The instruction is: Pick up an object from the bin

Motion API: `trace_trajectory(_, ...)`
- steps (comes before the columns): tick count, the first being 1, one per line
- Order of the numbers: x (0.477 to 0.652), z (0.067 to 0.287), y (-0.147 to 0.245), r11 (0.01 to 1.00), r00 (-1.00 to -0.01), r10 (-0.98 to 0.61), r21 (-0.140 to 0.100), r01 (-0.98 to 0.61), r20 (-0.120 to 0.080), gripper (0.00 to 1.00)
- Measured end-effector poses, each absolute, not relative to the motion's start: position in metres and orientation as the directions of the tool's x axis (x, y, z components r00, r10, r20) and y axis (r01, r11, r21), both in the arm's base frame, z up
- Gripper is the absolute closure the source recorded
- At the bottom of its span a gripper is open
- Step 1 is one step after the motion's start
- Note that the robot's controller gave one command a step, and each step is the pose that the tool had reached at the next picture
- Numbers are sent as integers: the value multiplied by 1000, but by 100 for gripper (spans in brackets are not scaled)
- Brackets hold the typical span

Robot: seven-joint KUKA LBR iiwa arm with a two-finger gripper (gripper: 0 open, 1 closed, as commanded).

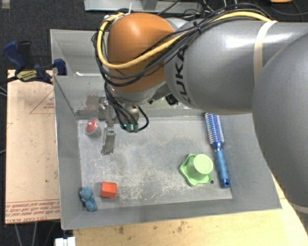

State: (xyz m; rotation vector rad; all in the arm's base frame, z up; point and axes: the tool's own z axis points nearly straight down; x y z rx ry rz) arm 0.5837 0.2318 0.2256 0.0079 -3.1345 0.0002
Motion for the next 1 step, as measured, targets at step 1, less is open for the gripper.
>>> trace_trajectory(1,614,90,115,995,-995,104,-3,104,5,0)
